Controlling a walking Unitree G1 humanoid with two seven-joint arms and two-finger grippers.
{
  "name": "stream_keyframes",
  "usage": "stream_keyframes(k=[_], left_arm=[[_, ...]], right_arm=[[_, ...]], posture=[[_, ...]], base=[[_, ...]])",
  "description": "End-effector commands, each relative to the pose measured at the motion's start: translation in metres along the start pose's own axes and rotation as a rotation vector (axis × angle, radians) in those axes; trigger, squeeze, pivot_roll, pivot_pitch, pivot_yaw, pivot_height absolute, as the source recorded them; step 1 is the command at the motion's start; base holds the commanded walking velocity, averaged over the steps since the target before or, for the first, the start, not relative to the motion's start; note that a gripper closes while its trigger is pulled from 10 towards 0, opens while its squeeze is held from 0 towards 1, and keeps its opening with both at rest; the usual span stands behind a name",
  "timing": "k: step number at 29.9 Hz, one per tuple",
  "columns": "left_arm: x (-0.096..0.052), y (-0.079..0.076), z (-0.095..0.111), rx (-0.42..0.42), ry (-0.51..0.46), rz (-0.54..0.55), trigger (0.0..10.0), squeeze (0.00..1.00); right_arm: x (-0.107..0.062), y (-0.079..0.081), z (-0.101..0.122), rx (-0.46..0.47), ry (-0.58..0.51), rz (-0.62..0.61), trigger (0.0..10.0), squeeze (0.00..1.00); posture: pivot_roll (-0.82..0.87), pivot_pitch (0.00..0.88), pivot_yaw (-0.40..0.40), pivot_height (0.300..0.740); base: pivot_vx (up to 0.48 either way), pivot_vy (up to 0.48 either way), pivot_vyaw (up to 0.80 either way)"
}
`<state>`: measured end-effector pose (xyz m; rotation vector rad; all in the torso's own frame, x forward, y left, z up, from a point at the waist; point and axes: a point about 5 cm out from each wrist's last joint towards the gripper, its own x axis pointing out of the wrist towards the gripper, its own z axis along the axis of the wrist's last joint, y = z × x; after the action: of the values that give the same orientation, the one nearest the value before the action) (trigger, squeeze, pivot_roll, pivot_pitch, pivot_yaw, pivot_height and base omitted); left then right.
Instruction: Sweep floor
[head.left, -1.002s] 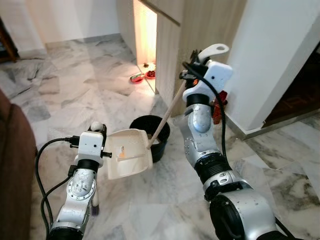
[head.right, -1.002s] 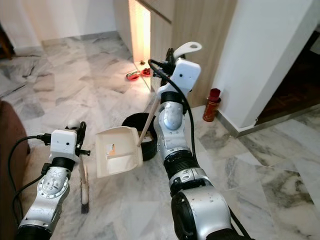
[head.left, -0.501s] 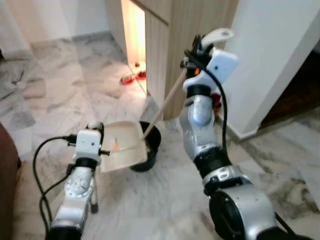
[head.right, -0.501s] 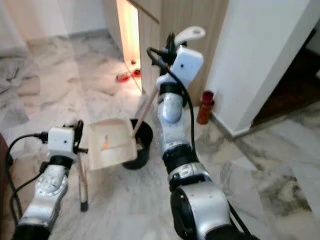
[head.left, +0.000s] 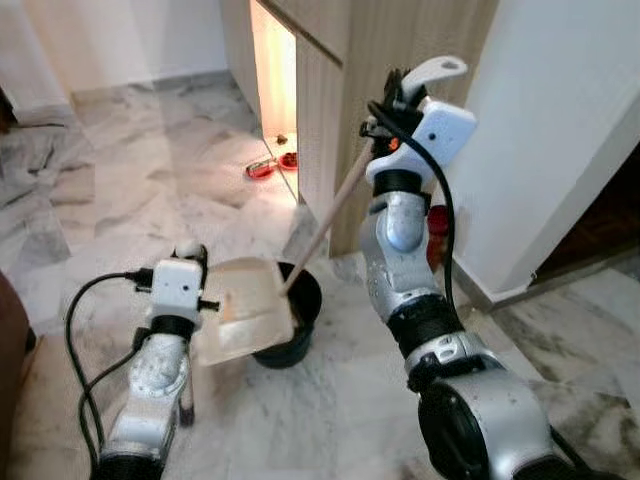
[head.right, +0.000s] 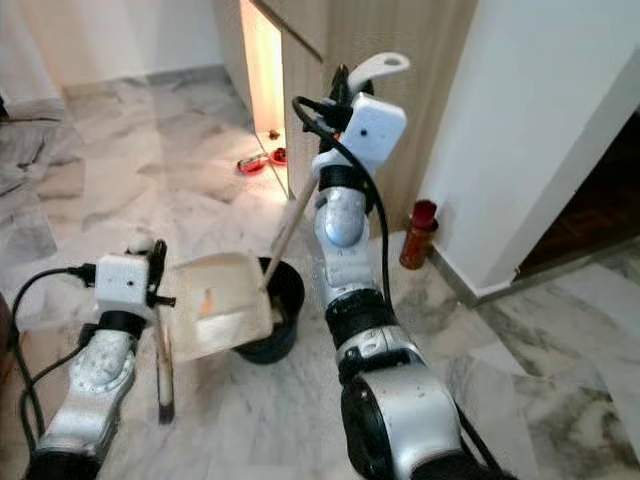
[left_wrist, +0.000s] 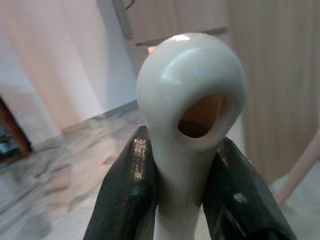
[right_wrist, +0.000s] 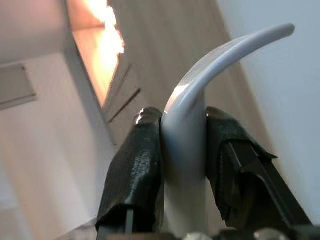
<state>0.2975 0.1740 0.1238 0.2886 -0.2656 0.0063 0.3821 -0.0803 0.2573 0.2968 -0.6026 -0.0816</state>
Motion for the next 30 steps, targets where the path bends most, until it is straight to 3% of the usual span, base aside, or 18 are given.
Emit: stream_keyframes(k=[1,12,30], left_arm=[[0.005,0.009,0.012,0.018,-0.063,0.020,10.0,0.00],[0.005,0.009,0.012,0.018,-0.063,0.020,10.0,0.00],[0.006,0.007,0.015,0.009,-0.083,0.032,10.0,0.00]], right_arm=[[0.007,0.015,0.017,0.028,-0.083,0.039,10.0,0.00],[0.007,0.015,0.017,0.028,-0.083,0.039,10.0,0.00],[0.001,0.031,0.020,0.096,-0.095,0.105,10.0,0.00]], posture=[[0.15,0.000,-0.023,0.740],[0.15,0.000,-0.023,0.740],[0.15,0.000,-0.045,0.740]], base=[[0.390,0.000,0.00],[0.390,0.000,0.00],[0.000,0.000,0.00]])
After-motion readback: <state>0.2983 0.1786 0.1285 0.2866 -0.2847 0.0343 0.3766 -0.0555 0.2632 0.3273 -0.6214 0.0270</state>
